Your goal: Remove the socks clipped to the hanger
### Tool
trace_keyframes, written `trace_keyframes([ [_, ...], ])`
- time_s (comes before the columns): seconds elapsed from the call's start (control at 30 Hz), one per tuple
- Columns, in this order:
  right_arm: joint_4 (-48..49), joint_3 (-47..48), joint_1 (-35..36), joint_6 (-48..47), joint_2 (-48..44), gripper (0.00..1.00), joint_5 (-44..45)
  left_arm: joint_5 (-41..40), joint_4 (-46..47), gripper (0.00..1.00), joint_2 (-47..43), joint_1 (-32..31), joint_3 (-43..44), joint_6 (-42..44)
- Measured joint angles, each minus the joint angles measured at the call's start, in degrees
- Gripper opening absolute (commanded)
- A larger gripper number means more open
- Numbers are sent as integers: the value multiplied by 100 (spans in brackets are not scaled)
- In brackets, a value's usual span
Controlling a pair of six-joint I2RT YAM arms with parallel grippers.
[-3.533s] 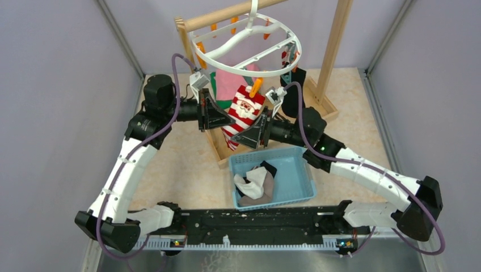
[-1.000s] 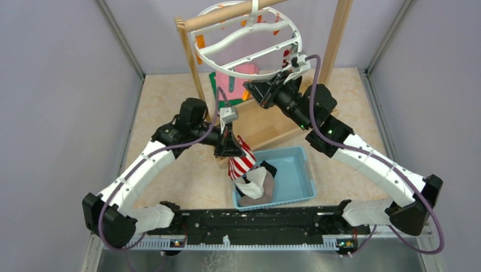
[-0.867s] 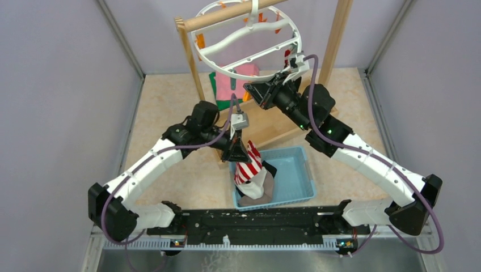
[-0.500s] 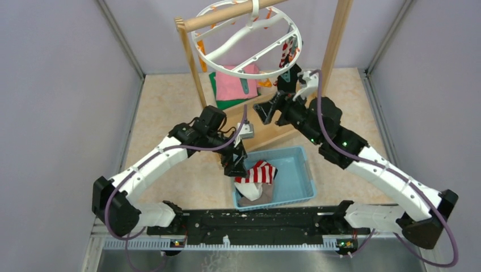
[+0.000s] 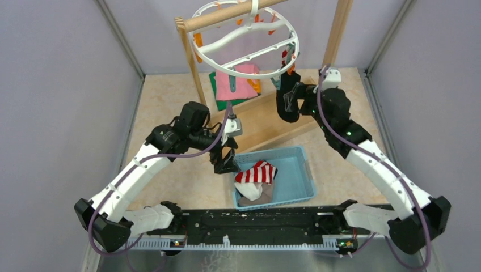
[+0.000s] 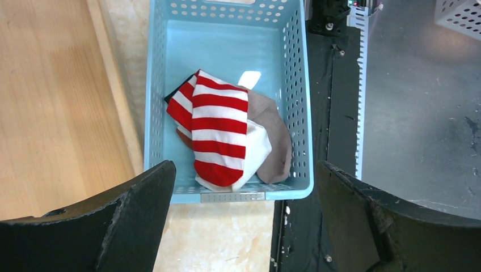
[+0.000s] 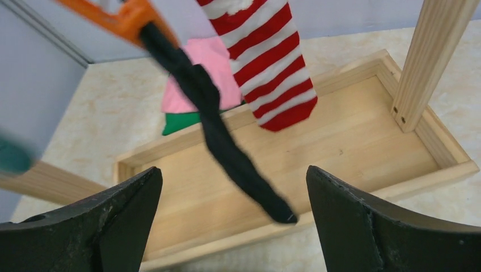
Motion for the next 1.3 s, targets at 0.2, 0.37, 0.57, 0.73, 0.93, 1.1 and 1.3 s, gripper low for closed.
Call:
trace_keyframes([
  [0.2,715,15,-391,-492,1005,29,-638,-59,-402,99,-114,48,212,59],
  [0.37,1167,28,-404,-614,1196,0,-1064,-68,-520,99,-164,160,494,68],
  [0.57,1615,-153,-389,-426,750,0,-1622,15,-514,99,-203,417,721,-13],
  [0.73,1663,-153,20,-186,577,0,-2015,236,-426,99,-212,872,754,-240],
  [0.93,1600,-155,918,175,516,0,-2367,656,-422,99,-37,1587,1110,-470],
  [1.1,1641,-155,1084,636,321,0,-2669,881,-428,99,184,1659,1410,-619],
  [1.3,1655,-153,1246,1036,299,0,-3080,1152,-413,99,317,1705,1449,-872],
])
